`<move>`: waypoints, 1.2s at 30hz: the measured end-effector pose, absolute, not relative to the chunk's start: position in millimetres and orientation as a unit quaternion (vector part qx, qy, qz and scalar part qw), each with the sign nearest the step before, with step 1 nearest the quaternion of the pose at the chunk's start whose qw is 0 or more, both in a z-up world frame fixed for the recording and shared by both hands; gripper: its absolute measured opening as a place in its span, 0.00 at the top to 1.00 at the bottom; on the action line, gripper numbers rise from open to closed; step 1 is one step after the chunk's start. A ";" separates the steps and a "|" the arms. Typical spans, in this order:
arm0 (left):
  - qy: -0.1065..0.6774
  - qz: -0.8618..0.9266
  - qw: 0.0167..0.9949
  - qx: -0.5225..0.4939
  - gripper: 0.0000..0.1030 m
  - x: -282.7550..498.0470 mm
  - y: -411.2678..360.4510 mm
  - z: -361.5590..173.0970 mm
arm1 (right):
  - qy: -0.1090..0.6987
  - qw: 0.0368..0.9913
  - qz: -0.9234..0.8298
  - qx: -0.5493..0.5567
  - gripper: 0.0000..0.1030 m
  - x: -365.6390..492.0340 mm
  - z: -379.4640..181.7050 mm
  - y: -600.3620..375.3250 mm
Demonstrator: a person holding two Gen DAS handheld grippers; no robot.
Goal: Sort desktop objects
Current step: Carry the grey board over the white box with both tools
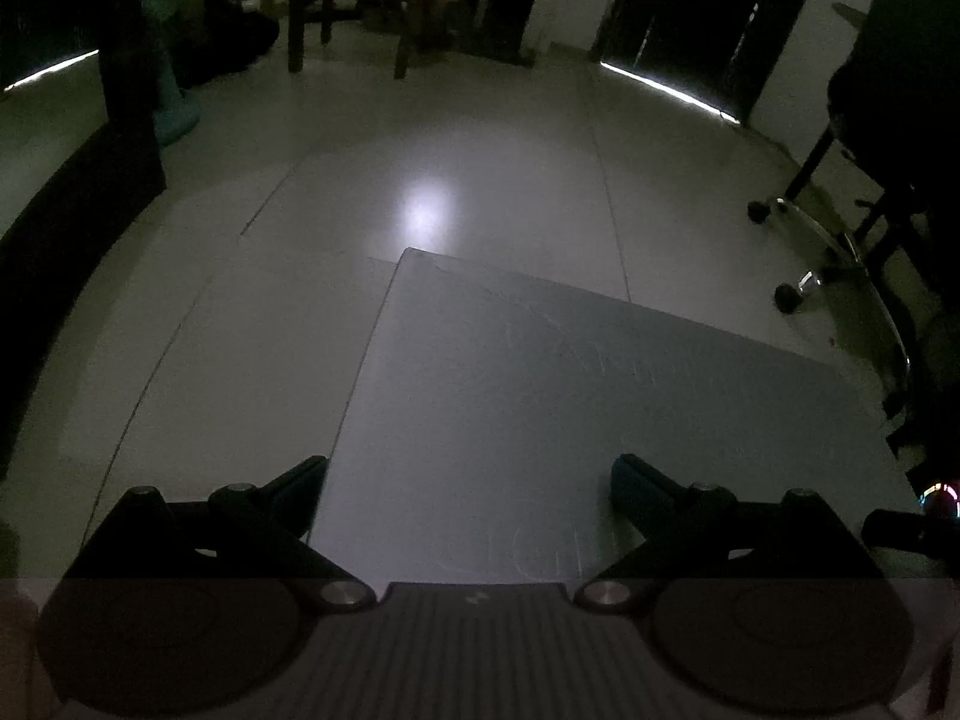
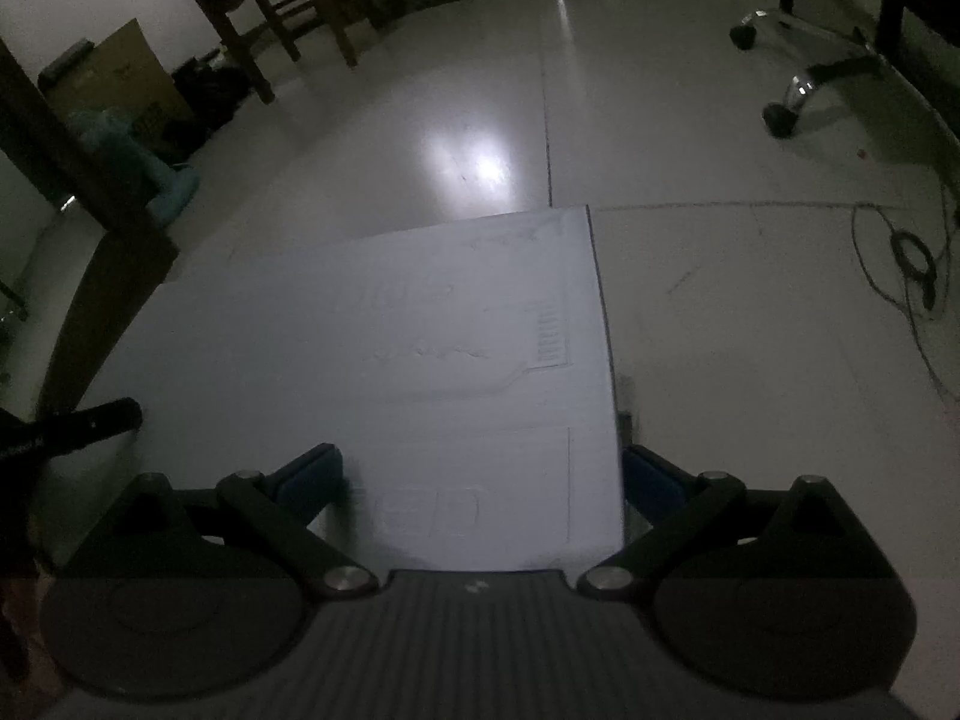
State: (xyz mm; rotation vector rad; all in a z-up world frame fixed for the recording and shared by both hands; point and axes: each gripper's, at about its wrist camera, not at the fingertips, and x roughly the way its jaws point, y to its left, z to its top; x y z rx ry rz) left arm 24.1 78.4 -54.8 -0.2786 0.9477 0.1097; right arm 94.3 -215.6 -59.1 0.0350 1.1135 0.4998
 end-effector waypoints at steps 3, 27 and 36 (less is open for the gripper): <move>0.459 0.048 0.879 -0.122 0.05 19.9 71.5 -63.5 | 0.530 0.816 0.229 0.023 0.02 87.4 -69.4 -223.4; 0.481 0.022 0.872 -0.086 0.05 7.6 55.0 -136.6 | 0.557 0.806 0.198 0.036 0.02 68.0 -151.5 -248.6; 0.493 0.012 0.867 -0.072 0.06 -19.4 52.5 -152.2 | 0.562 0.804 0.192 0.016 0.02 42.8 -165.3 -248.9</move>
